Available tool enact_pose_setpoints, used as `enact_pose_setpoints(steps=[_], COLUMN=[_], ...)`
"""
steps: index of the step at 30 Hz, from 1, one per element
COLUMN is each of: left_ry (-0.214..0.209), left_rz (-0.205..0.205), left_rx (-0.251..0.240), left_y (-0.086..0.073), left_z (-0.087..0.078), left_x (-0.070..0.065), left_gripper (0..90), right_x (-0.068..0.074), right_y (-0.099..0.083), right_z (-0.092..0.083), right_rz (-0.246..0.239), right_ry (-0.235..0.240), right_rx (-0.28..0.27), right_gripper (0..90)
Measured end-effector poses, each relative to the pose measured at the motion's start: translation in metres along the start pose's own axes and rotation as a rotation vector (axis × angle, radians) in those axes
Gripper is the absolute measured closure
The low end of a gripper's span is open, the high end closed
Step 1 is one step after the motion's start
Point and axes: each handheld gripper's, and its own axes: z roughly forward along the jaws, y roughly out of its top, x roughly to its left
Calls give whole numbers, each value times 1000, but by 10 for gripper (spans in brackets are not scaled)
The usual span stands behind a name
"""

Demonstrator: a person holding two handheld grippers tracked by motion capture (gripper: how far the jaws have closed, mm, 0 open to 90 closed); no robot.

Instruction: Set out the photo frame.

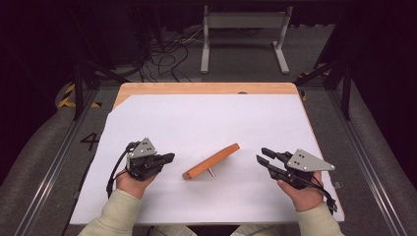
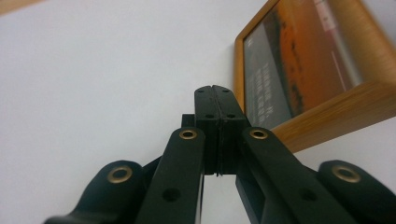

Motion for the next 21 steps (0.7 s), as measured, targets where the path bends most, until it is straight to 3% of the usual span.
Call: enact_pose_setpoints(steps=[6, 21], left_ry=[-15, -38], left_rz=[-28, -18], left_rx=[75, 214], left_y=[-7, -13], left_z=[15, 41], left_x=[2, 1], left_gripper=[897, 898], right_x=[0, 0], right_y=[0, -1], right_z=[0, 1], right_rz=[3, -1], right_ry=[0, 5], right_rx=[-1, 7], right_gripper=[677, 677])
